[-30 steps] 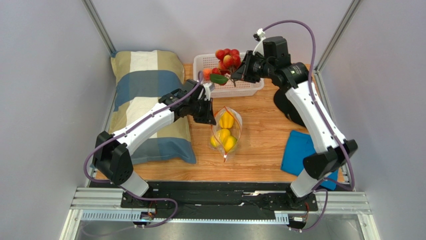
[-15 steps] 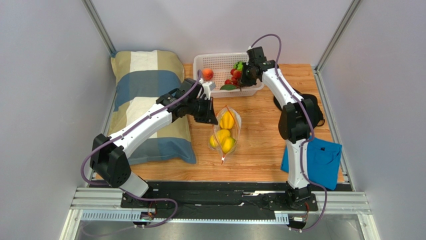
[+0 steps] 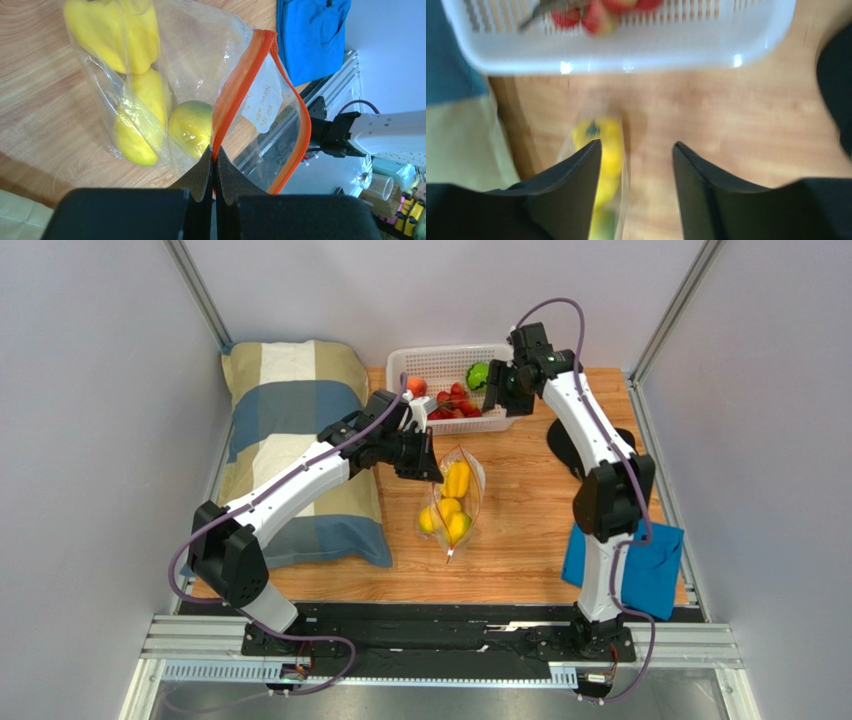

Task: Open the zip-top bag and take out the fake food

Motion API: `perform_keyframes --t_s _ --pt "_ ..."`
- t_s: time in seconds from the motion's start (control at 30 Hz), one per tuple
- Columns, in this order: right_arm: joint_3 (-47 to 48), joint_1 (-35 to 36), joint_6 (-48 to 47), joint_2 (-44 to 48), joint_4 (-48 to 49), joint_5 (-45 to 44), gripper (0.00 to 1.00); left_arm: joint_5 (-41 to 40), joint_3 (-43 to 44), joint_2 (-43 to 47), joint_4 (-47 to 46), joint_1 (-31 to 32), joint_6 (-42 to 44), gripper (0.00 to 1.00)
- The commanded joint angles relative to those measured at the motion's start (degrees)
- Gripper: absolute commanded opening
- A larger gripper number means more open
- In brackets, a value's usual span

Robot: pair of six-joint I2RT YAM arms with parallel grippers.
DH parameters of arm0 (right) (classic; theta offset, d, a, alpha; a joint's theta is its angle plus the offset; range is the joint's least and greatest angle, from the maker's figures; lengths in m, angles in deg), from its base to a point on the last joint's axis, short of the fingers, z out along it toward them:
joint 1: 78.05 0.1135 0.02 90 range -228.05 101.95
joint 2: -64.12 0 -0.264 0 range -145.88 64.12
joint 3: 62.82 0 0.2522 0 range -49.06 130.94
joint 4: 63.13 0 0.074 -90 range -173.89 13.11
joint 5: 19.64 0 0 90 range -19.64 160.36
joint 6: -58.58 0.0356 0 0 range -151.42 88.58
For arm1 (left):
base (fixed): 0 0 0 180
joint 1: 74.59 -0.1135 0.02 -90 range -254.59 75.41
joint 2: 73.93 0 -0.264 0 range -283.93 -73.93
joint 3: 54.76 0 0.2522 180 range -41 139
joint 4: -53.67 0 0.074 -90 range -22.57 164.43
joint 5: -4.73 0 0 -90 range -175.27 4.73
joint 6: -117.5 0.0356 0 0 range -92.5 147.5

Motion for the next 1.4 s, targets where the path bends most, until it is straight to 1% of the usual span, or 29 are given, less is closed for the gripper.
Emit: perform_keyframes --t_s 0.0,0.07,0.1,0.13,0.17,0.23,0.27,0.3,0.4,0.43,0.47,0.57,0.63,0.77,0.8,0.93,1.03,1.1,1.13,1.2,1.23,1.3,1.33,1.37 --pt "-14.43 4.72 -0.85 21.50 -3.31 2.12 0.53 0.60 1.86 -0.33 -1.99 -0.24 -0.46 0.00" --pt "-19.65 7.96 -0.85 26.54 -2.69 3.88 0.43 0.78 1.68 -0.42 -2.43 -0.24 -0.90 0.00" --pt "-24.11 9.12 -0.59 29.26 -2.17 4.15 0.40 0.87 1.68 -0.42 -2.60 -0.24 -0.90 0.00" --pt "-25.99 10.43 0.46 33.29 -1.73 4.50 0.39 0.96 1.68 -0.51 -2.60 -0.24 -1.07 0.00" --pt "-27.48 12.97 0.90 35.42 -1.20 4.85 0.39 1.04 1.77 -0.60 -2.69 -0.32 -1.07 0.00" --pt "-31.69 15.88 2.74 39.72 0.64 4.68 0.39 1.13 1.86 -0.77 -2.60 -0.24 -1.25 0.00" --pt "-32.93 18.77 3.53 40.53 1.26 4.76 0.39 0.96 1.68 -0.86 -2.69 -0.24 -1.42 0.00" --pt "-33.99 19.84 4.33 41.15 2.75 4.85 0.39 0.96 1.51 -0.95 -2.69 -0.24 -1.51 0.00" --pt "-36.72 22.66 6.44 40.98 4.77 4.42 0.35 0.78 1.16 -0.78 -3.13 -0.06 -2.04 0.00" --pt "-37.16 22.66 6.88 40.46 4.96 4.24 0.33 0.69 1.07 -0.69 -3.13 0.03 -2.13 0.00" --pt "-37.69 22.93 7.06 39.15 5.13 4.24 0.28 0.52 1.07 -0.60 -3.22 0.11 -2.13 0.00" --pt "-39.62 22.93 6.71 36.60 7.06 4.24 0.24 0.43 1.07 -0.77 -3.22 0.73 -2.21 0.00" --pt "-41.11 23.02 6.71 35.71 9.96 4.41 0.22 0.34 1.16 -1.39 -3.39 1.43 -2.30 0.00" --pt "-43.93 23.02 6.62 32.63 11.46 3.27 0.22 0.60 0.63 -2.53 -4.71 2.22 -3.53 0.00" --pt "-45.93 23.02 6.88 32.28 12.51 2.92 0.22 0.00 0.54 -2.88 -4.71 2.49 -3.62 0.00" --pt "-52.97 23.02 8.28 32.54 17.78 1.95 0.24 -1.33 0.72 -3.58 -4.63 3.28 -3.01 0.00" --pt "-58.67 23.02 9.69 33.24 22.88 2.39 0.26 -1.06 1.33 -4.99 -4.80 3.98 -3.18 0.00" --pt "-60.89 23.02 10.05 33.60 25.68 1.87 0.30 -0.63 1.42 -5.86 -5.15 4.59 -3.53 0.00" --pt "-62.55 23.02 10.22 33.68 26.31 1.52 0.34 -0.36 1.42 -6.13 -5.33 4.86 -3.71 0.00" --pt "-63.53 23.02 10.22 33.51 26.49 0.46 0.40 0.07 1.51 -7.01 -5.68 5.39 -3.88 0.00" --pt "-64.23 23.10 10.14 33.42 26.58 0.11 0.45 0.08 1.51 -7.19 -5.68 5.65 -3.88 0.00" --pt "-65.20 23.19 9.78 33.33 27.37 -0.16 0.49 0.60 1.33 -7.80 -6.12 5.83 -4.15 0.00" --pt "-65.73 23.19 10.04 33.25 27.98 -0.16 0.53 0.69 1.07 -8.07 -6.38 6.00 -4.32 0.00" --pt "-66.86 23.19 10.31 32.90 29.64 0.10 0.55 0.87 0.81 -8.42 -6.56 6.00 -4.50 0.00"
